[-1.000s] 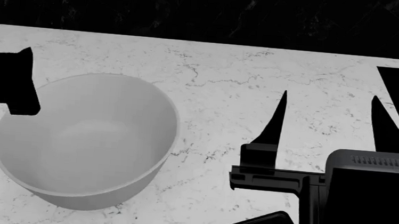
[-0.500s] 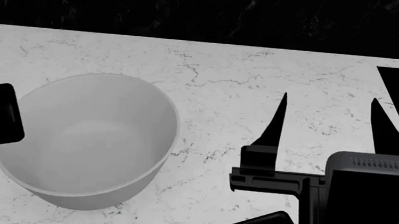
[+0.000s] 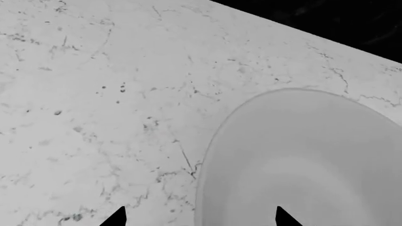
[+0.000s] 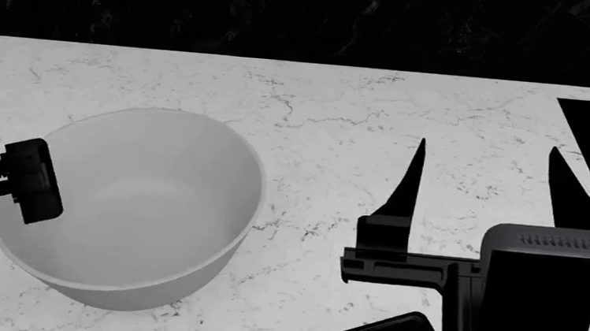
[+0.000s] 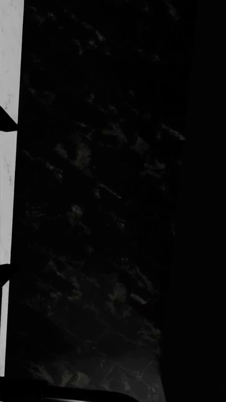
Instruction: Move the fresh-baked cupcake off the tray onto the counter, and place the bowl used for mixing into the sink.
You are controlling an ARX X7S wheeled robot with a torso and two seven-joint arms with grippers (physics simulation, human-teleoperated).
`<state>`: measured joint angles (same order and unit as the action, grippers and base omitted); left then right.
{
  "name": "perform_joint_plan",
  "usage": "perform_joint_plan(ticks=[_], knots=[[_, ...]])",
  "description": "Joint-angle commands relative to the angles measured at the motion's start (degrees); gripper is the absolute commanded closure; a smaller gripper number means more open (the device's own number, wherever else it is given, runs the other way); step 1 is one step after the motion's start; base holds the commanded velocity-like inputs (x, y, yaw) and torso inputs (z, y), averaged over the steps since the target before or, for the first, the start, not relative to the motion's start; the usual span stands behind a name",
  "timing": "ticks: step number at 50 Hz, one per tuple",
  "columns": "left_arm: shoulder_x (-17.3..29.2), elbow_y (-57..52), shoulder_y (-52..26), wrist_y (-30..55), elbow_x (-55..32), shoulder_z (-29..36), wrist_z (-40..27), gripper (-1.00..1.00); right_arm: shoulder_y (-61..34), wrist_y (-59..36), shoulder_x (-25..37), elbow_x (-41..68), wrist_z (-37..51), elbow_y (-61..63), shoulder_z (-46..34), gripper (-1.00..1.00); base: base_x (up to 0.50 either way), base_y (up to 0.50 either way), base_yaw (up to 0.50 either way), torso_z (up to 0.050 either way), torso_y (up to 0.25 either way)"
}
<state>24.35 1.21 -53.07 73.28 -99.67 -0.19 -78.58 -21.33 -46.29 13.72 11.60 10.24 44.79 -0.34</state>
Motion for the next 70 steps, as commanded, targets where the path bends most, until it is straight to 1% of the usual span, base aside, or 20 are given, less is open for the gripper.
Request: perform_joint_plan(ticks=[1,3,9,21,26,27,28,29,33,35,36,49,53,55,56,59,63,70], knots=[[-0.9,2.1,0.1,-2.1,2.9,1.3,3.6,-1.00,0.3,0.2,0.3,0.3,0.3,0.0,0.0,-1.00,0.00,0.00,0.00,0.000,0.000],[-0.9,2.1,0.4,-2.6,4.9,1.8,5.0,-1.00,0.3,0.0,0.1,0.9,0.1,0.0,0.4,-1.00,0.00,0.00,0.00,0.000,0.000],[-0.8,4.1,0.8,-4.1,6.7,1.9,7.2,-1.00,0.1,-0.1,0.5,0.4,0.6,0.0,-0.1,-1.00,0.00,0.00,0.00,0.000,0.000],[-1.3,6.9,1.3,-5.0,6.5,2.1,8.1,-1.00,0.3,-0.6,0.7,0.8,1.0,0.7,-0.2,-1.00,0.00,0.00,0.00,0.000,0.000],[-1.5,9.2,1.0,-5.5,7.6,2.8,9.7,-1.00,0.1,-0.8,0.7,0.8,1.3,0.7,-0.5,-1.00,0.00,0.00,0.00,0.000,0.000],[-1.3,10.2,0.8,-6.1,9.6,3.5,11.4,-1.00,0.1,-0.9,0.7,0.9,1.3,0.7,-0.6,-1.00,0.00,0.00,0.00,0.000,0.000],[-1.5,10.9,1.0,-6.5,9.3,3.1,11.0,-1.00,0.1,-1.0,0.7,0.9,1.3,0.8,-0.6,-1.00,0.00,0.00,0.00,0.000,0.000],[-1.3,11.1,1.2,-6.7,10.0,3.5,12.1,-1.00,0.0,-1.3,0.7,1.0,1.4,1.2,-0.7,-1.00,0.00,0.00,0.00,0.000,0.000],[-1.4,11.4,1.1,-6.8,10.2,3.8,12.7,-1.00,-0.2,-1.8,0.8,1.0,1.7,1.5,-0.8,-1.00,0.00,0.00,0.00,0.000,0.000],[-1.7,11.0,1.5,-6.3,8.9,3.6,11.9,-1.00,-0.3,-2.2,0.9,1.1,1.8,1.8,-0.8,-1.00,0.00,0.00,0.00,0.000,0.000],[-1.6,10.5,1.6,-6.0,9.0,3.9,12.0,1.00,-0.4,-2.4,0.9,1.2,1.9,2.0,-0.6,-1.00,0.00,0.00,0.00,0.000,0.000],[-1.4,8.1,2.0,-5.9,5.9,2.8,10.0,1.00,-0.5,-2.7,1.1,1.7,2.3,2.3,-0.6,-1.00,0.00,0.00,0.00,0.000,0.000],[-1.6,5.5,0.6,-7.1,1.0,-0.4,7.6,1.00,-0.6,-3.0,1.3,1.6,2.5,2.4,-0.8,-1.00,0.00,0.00,0.00,0.000,0.000],[-1.7,4.8,-0.3,-7.4,-3.1,-1.7,4.4,1.00,-0.6,-3.0,1.3,1.6,2.6,2.4,-0.8,-1.00,0.00,0.00,0.00,0.000,0.000],[-1.3,2.5,-1.3,-7.7,-4.6,-2.7,3.0,1.00,-0.6,-3.1,1.3,1.7,2.6,2.6,-0.8,-1.00,0.00,0.00,0.00,0.000,0.000],[-0.8,0.4,-2.4,-8.3,-8.3,-3.9,0.5,1.00,-0.5,-2.9,1.4,1.7,2.8,2.3,-0.8,-1.00,0.00,0.00,0.00,0.000,0.000],[0.0,-1.4,-2.7,-9.5,-9.7,-5.2,-1.0,1.00,-0.4,-2.9,1.4,1.9,2.8,2.5,-0.7,-1.00,0.00,0.00,0.00,0.000,0.000],[2.0,-6.7,-4.0,-11.6,-15.6,-8.3,-4.6,1.00,-0.5,-2.9,1.6,1.9,3.1,2.2,-0.7,-1.00,0.00,0.00,0.00,0.000,0.000]])
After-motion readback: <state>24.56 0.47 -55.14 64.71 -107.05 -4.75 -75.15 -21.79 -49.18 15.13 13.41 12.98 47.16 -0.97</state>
